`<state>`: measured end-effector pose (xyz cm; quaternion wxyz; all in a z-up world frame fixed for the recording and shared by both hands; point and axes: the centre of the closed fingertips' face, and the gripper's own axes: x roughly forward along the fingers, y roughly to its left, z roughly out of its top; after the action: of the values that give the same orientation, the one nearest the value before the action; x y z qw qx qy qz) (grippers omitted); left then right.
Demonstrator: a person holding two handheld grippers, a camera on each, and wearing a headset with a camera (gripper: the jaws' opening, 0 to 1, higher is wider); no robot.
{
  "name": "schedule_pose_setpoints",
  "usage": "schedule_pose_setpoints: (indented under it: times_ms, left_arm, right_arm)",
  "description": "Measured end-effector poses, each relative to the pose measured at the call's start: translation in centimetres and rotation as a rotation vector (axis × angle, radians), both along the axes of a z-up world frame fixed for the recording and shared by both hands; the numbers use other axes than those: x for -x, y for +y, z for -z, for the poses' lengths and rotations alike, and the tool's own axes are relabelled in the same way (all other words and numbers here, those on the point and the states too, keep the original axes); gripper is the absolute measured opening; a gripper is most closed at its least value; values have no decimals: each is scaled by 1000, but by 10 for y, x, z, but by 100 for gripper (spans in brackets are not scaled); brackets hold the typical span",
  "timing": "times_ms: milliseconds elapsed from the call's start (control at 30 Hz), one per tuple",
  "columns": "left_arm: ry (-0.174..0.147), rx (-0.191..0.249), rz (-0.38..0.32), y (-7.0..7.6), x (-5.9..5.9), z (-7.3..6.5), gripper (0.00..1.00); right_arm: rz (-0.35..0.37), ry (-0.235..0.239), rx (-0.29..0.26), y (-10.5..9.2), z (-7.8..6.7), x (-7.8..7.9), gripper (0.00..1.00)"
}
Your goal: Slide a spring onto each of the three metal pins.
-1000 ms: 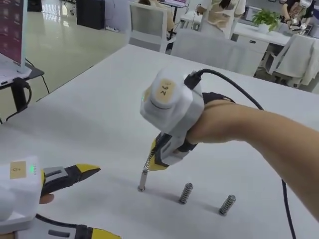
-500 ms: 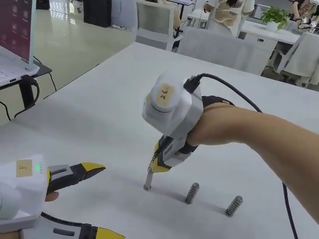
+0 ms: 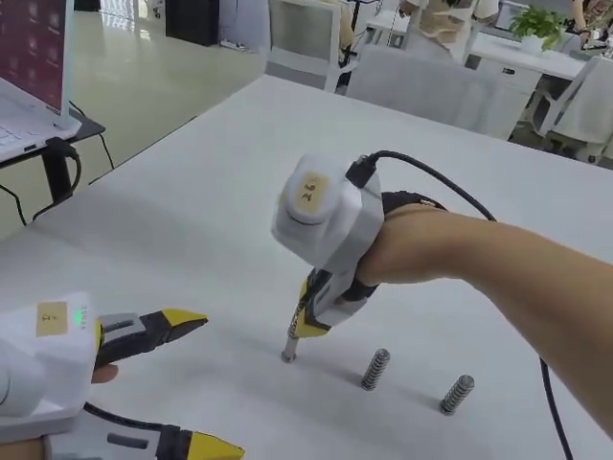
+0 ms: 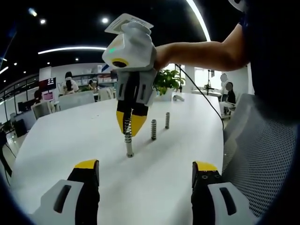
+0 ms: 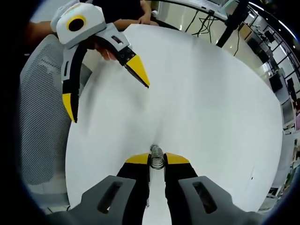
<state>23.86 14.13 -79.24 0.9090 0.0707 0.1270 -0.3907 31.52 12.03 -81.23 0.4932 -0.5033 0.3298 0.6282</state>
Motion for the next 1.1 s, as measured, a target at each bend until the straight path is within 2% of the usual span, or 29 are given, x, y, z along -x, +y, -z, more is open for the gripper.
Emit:
schedule_pose_setpoints:
  times_ms: [233,433,633,833,1100]
  left_arm:
    - [3,0,4,-1,0,1,77]
    - [5,0,2,0,-1,1,76]
    - [6,-2,2,-1,0,1,76]
    - [8,-7,4,0,0,0,76]
    - [10,-8,4,0,1,0,75]
  right_arm:
    - [-1,-4,26,2,14,1,9]
    - [15,9,19,3,21,3,9]
    - [17,0,27,2,28,3,9]
    - [27,12,33,2,34,5,9]
    - [37,24,27,2,35,5,9]
